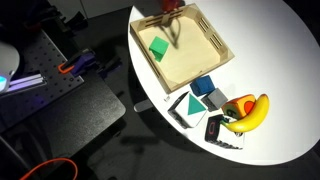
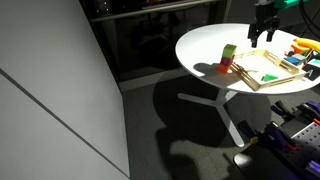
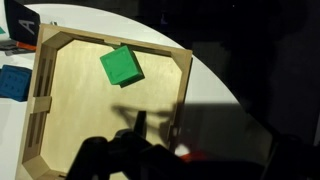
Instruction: Add the yellow cube to the stack
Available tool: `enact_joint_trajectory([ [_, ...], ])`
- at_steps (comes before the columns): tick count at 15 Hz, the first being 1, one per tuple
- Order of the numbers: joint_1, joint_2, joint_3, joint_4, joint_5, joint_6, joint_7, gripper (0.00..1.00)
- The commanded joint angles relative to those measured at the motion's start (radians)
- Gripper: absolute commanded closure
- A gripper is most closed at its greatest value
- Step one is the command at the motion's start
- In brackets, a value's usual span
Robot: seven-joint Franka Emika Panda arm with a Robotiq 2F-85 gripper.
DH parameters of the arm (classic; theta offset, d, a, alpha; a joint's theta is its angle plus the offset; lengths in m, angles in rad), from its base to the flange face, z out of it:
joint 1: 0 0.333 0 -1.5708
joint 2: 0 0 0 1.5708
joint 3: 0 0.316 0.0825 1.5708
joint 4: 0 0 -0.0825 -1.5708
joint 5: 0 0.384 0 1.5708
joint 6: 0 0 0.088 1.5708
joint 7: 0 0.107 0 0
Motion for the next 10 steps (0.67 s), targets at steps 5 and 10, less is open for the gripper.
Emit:
enact_joint_trajectory([
  [5,0.004,-0.118,-0.019,-0.137,0.006,0.170,0.065,0.00],
  [10,0.007,-0.075,-0.017,-0.100,0.001,0.136,0.040,0.00],
])
